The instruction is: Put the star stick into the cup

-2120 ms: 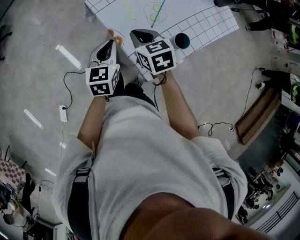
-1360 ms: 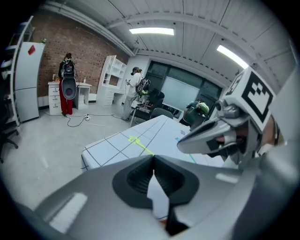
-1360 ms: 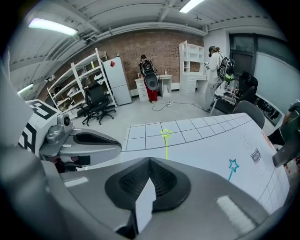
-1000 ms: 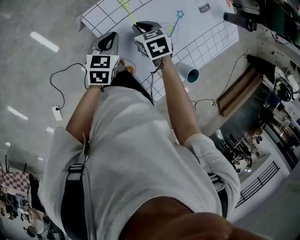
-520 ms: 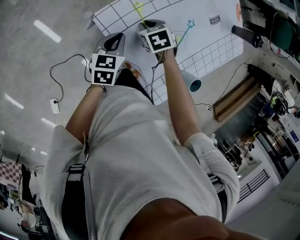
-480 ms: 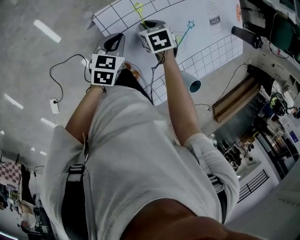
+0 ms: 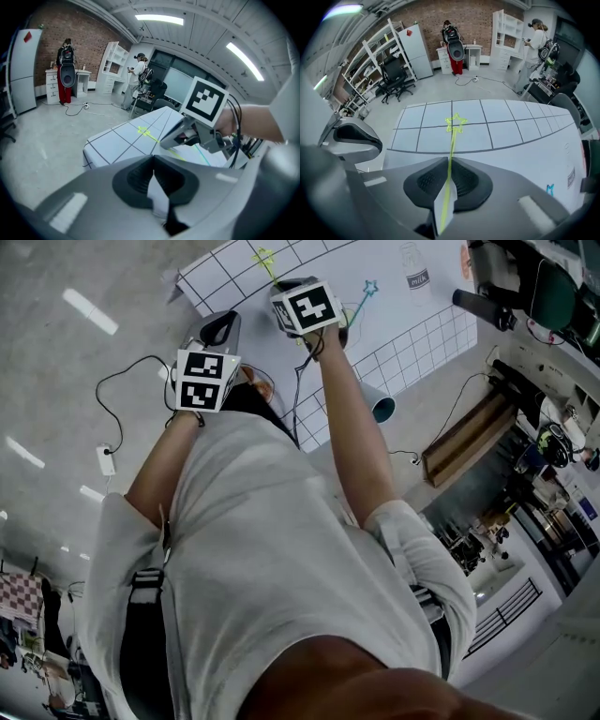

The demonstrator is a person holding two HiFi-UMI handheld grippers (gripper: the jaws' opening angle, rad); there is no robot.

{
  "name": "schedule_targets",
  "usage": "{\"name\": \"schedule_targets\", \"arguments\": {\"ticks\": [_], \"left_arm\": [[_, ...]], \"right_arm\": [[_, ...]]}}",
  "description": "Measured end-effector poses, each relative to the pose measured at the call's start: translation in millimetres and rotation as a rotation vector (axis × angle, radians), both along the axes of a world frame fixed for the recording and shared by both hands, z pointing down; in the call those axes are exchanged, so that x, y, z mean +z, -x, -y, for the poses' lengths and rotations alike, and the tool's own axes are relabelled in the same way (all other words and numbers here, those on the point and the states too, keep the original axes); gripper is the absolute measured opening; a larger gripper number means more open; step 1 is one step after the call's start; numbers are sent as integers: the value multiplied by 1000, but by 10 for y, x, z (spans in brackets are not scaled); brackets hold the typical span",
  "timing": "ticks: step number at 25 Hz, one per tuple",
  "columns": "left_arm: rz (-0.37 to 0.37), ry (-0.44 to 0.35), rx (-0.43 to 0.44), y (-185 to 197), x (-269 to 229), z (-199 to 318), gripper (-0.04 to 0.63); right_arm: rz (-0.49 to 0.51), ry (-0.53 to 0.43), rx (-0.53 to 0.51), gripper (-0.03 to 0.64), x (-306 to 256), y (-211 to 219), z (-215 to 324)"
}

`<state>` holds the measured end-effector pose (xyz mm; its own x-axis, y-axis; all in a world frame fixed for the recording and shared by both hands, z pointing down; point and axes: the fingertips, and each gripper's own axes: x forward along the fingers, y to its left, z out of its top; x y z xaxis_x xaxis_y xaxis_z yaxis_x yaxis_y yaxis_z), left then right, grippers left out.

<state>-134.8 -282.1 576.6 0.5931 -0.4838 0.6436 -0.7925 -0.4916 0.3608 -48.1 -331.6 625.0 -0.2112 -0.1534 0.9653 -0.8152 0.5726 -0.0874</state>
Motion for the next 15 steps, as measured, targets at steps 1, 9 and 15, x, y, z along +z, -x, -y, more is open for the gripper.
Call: {"name": "schedule_targets", "arguments": {"ticks": [1,9,15], "left_arm": [[0,-7,2,-12,-26,-10,3],[8,-71,16,-129,-247,7,3],[4,-125,68,-374,-493,-5,3]], "right_arm": [[24,-23,18,18,-10,-9,-12],[200,-216,178,14,-300,-84,-135],[400,-378,361,14,-844,-300,-173]]}}
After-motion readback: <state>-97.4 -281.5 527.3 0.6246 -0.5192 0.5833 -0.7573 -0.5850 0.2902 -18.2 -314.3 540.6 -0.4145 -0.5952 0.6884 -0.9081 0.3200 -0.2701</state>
